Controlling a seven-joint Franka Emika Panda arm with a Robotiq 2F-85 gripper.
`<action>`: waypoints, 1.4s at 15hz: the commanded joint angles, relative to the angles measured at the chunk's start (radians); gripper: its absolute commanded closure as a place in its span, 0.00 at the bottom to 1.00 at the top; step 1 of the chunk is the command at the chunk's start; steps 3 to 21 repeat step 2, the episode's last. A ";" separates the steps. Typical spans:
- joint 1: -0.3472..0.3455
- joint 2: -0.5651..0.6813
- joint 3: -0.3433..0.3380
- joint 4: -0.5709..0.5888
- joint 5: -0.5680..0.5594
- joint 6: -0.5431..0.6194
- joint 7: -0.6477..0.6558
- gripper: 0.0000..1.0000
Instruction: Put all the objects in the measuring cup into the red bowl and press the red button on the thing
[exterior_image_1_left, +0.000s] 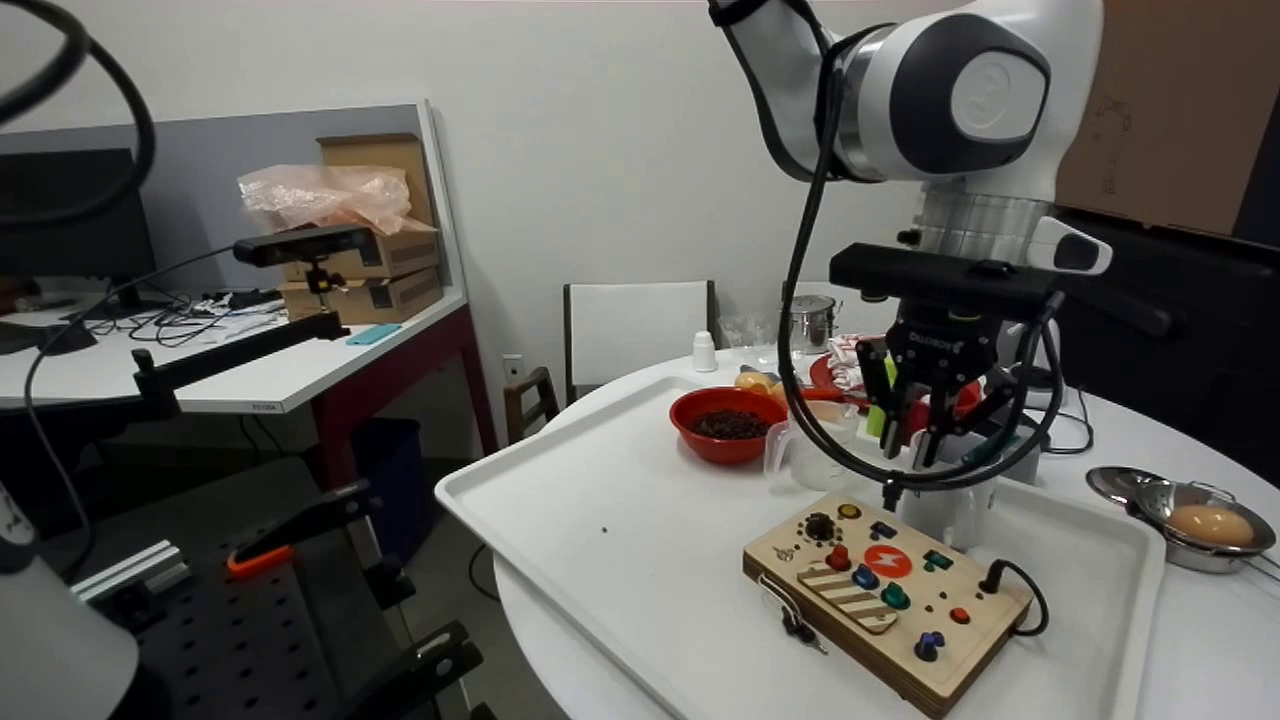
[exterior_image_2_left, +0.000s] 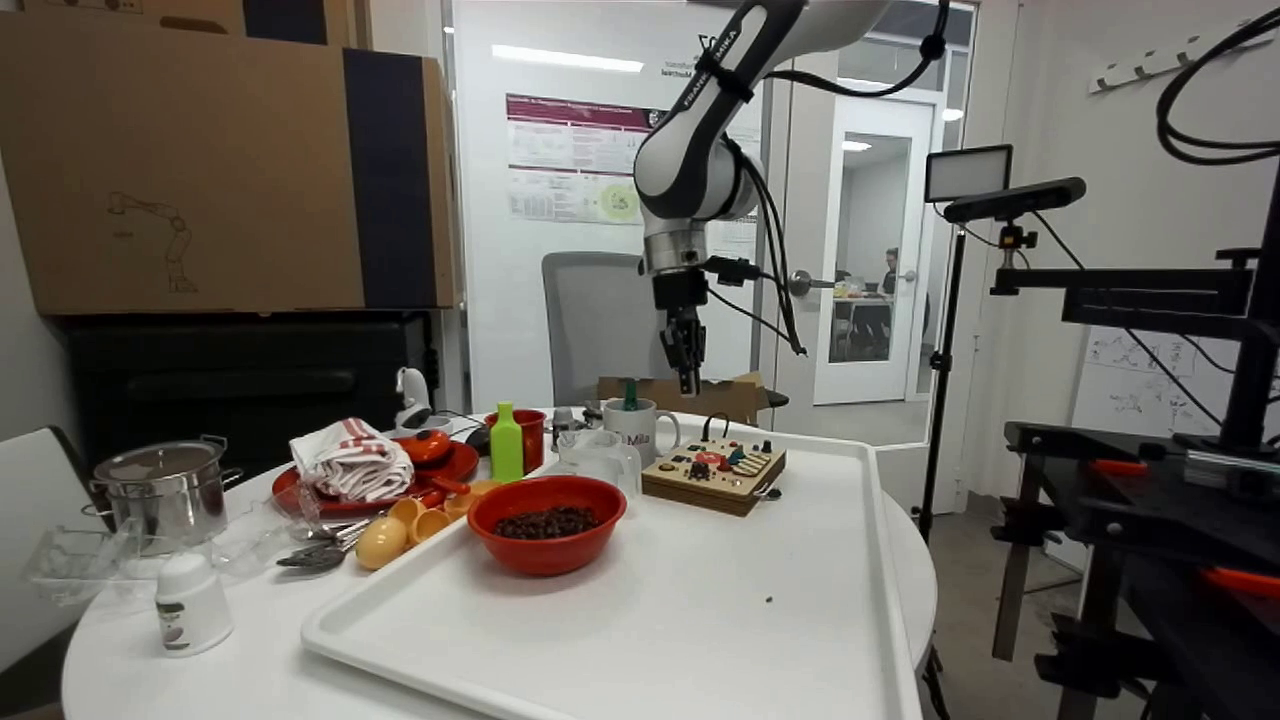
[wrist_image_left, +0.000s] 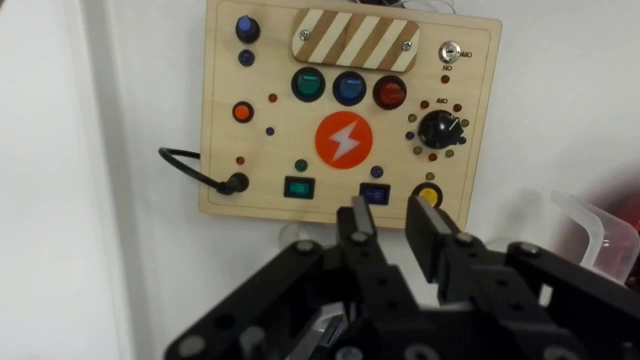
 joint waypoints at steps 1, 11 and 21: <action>-0.010 0.000 0.009 0.002 -0.009 -0.003 0.001 0.73; -0.011 0.000 0.010 0.000 -0.010 -0.003 -0.002 0.73; -0.011 0.000 0.010 0.000 -0.010 -0.003 -0.002 0.73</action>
